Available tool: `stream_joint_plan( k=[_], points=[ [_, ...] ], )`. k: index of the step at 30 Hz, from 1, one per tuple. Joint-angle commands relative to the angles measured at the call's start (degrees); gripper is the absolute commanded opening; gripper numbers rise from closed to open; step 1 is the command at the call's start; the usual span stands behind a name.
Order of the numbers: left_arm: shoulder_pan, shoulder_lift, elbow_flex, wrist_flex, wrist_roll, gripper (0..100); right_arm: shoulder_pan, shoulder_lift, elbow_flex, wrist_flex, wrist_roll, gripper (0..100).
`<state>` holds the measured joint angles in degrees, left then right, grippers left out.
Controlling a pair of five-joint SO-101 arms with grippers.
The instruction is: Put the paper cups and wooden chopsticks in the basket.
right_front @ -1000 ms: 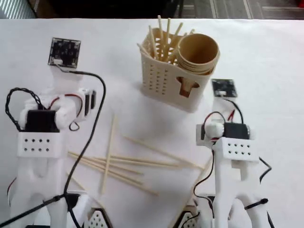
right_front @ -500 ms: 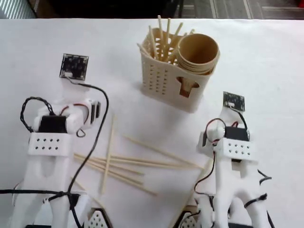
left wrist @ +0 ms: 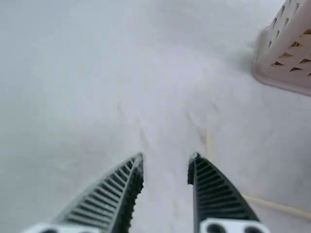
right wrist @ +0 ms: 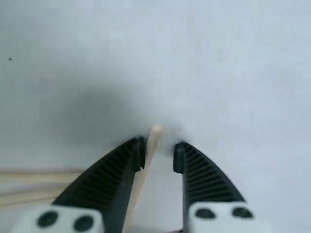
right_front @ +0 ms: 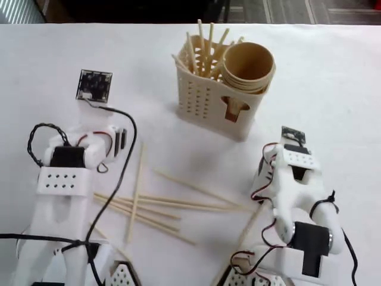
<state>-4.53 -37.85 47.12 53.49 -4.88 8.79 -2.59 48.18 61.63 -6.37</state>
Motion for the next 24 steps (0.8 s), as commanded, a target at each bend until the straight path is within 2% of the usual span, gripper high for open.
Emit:
stream_joint_plan(
  k=[1, 9, 18, 24],
  points=[
    [0.0, -1.4, 0.2, -1.1, -0.1, 17, 0.9, 0.7, -1.4, -4.2, 0.2, 3.2],
    [0.2, -1.4, 0.5, -1.2, -0.2, 17, 6.9, -12.0, -4.6, -3.8, 0.3, 1.7],
    [1.2, -1.4, 0.5, -0.5, -0.6, 17, 8.1, -29.0, -6.3, -3.9, -0.6, 1.7],
    [6.2, -1.5, -1.8, 6.9, -4.5, 17, 7.7, -35.5, -6.0, -4.2, -3.7, 1.7]
  ],
)
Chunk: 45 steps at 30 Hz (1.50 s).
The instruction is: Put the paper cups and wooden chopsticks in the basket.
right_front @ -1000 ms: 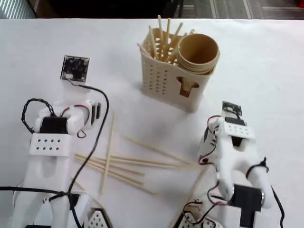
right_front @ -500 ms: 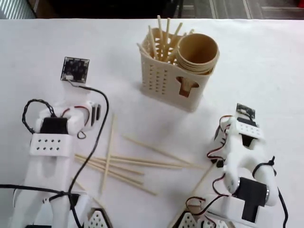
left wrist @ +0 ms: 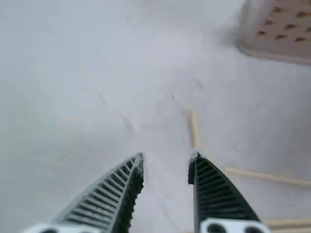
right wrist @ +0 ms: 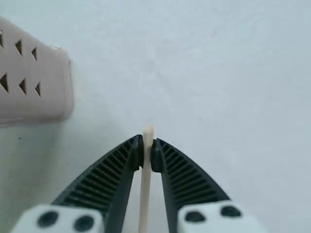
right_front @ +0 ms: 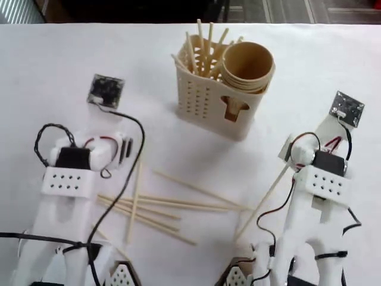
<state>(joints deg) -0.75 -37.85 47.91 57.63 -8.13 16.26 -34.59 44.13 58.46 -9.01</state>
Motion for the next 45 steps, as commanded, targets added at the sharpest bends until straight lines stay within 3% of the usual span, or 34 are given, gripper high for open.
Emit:
stream_joint_plan(
  k=[1, 8, 22, 34, 40, 45],
  points=[
    [3.1, -1.5, -3.2, 4.0, -1.4, 17, 0.2, -3.6, -1.8, -1.0, -1.5, 1.7],
    [5.4, -0.8, -2.6, 9.6, -4.2, 24, 0.2, -0.2, -0.2, -1.3, -2.1, 1.7],
    [5.5, 0.0, 5.7, 0.8, -4.1, 23, 0.2, 2.2, 3.0, -5.6, -2.1, 1.7],
    [5.3, 34.8, -15.7, 1.5, -4.1, 21, 0.2, 2.1, 3.0, -5.5, -1.9, 1.7],
    [5.5, 45.9, -24.2, 5.7, -4.1, 20, 0.2, 2.1, 3.0, -5.4, -1.9, 1.7],
    [5.7, 53.4, -30.2, 8.7, -4.5, 10, 0.2, 2.1, 3.0, -5.5, -1.8, 1.7]
  ],
)
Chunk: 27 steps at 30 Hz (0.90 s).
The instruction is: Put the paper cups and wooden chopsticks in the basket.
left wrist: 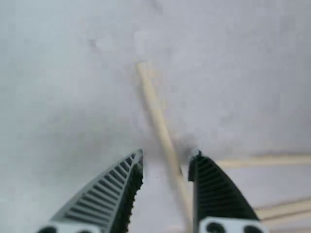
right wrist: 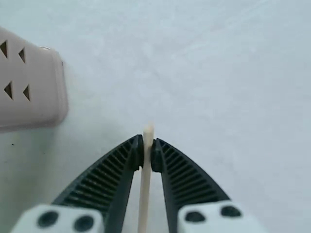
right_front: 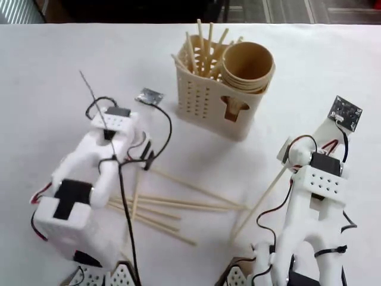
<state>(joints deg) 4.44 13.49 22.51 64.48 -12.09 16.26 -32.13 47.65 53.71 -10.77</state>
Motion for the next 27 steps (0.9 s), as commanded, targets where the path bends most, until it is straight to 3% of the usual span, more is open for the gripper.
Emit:
stream_joint_plan(
  k=[1, 5, 11, 19, 27],
  points=[
    [0.5, 3.2, -6.2, 2.9, -0.5, 8, 0.2, -0.4, -0.5, -0.7, 0.0, 1.7],
    [0.5, 5.4, -8.9, 3.9, -0.6, 2, 0.2, -0.4, -0.5, -0.8, 0.1, 1.7],
    [0.6, 2.0, -10.2, 7.2, -0.6, 2, 0.2, -0.5, -0.5, -0.8, 0.1, 1.7],
    [0.5, -17.3, -16.4, 17.8, -0.6, 2, 0.3, -0.9, -2.8, -0.5, 0.2, 1.7],
    [0.0, -37.3, -16.3, 18.8, -0.6, 2, -0.3, -0.9, -14.8, 8.0, 2.1, 1.7]
  ],
)
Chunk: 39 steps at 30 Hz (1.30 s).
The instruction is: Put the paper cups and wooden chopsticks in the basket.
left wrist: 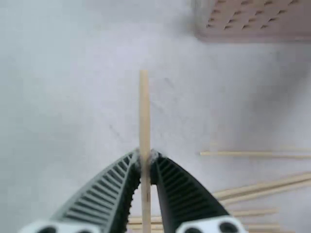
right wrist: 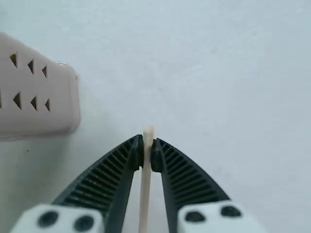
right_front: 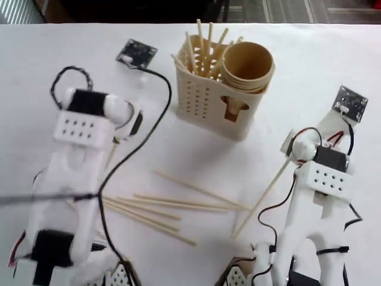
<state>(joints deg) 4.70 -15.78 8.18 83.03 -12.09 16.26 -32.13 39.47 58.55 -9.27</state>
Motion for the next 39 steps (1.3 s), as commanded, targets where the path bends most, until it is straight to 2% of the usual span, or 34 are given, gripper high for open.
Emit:
stream_joint_plan(
  k=[1, 12, 19, 23, 31, 39],
  points=[
    [-0.2, -9.9, -1.9, 0.3, -0.4, 2, -0.8, -0.9, -8.5, 4.7, 0.7, 1.7],
    [-0.2, -22.9, 2.6, -0.4, -0.1, 2, -15.8, -0.9, -32.4, 22.8, 0.7, 1.7],
    [-0.4, -32.0, 13.6, -5.6, -0.4, 2, -25.6, -0.3, -47.8, 23.9, 1.8, 1.7],
    [-2.8, -37.1, 21.1, -11.4, -0.4, 2, -29.7, -0.3, -52.0, 15.4, 5.4, 1.7],
    [-4.3, -44.3, 34.3, -19.7, -0.1, 2, -34.1, 1.7, -52.2, -13.8, 10.0, 1.7],
    [-4.3, -49.8, 43.7, -24.6, 3.1, 2, -34.2, 13.8, -52.2, -37.2, 10.8, 1.7]
  ],
)
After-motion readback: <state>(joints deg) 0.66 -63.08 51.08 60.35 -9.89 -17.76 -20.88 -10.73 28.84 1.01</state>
